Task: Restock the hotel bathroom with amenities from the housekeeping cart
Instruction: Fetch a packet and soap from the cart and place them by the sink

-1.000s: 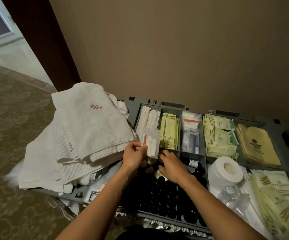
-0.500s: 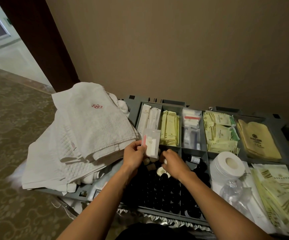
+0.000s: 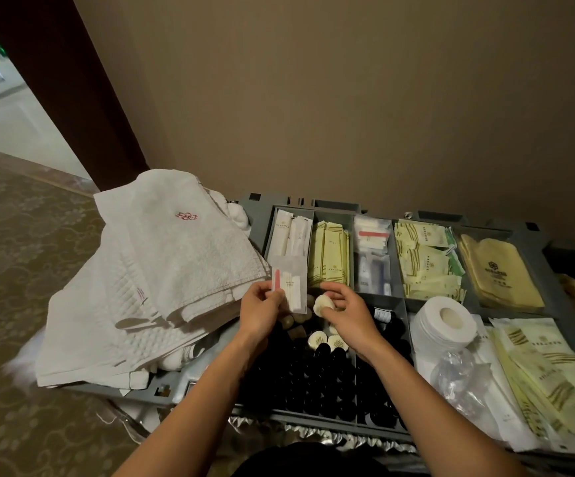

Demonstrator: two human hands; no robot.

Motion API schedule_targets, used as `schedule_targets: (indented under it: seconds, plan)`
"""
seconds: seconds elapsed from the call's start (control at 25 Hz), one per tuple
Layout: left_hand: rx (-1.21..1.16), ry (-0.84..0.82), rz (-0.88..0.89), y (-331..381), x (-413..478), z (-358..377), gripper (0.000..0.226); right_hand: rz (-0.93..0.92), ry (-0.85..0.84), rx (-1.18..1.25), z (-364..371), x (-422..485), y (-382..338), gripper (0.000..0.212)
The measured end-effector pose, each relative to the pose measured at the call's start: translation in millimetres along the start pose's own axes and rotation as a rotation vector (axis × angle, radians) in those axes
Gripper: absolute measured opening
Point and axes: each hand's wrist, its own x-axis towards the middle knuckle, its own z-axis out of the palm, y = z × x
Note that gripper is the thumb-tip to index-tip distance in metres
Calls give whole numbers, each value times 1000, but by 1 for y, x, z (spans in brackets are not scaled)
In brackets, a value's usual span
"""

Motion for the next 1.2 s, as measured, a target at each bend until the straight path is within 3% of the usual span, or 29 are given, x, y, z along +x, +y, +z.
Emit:
schedule_targets:
  seconds: [0.16,0.68,0.92,1.2]
  plan:
    - [-1,-56,-10,5,-4,1,15,46,140,193,4,-9,-4,43]
    - [14,-258,-49,-5,-10,25,9,80,321,735,-13,-49,-13,33]
    - [53,-379,0,-3,-58,70,8,52,441,879,-57,-95,0,27]
    - [178,-586,21,-42,-159,161,9,3,734,961,-149,-212,56,20]
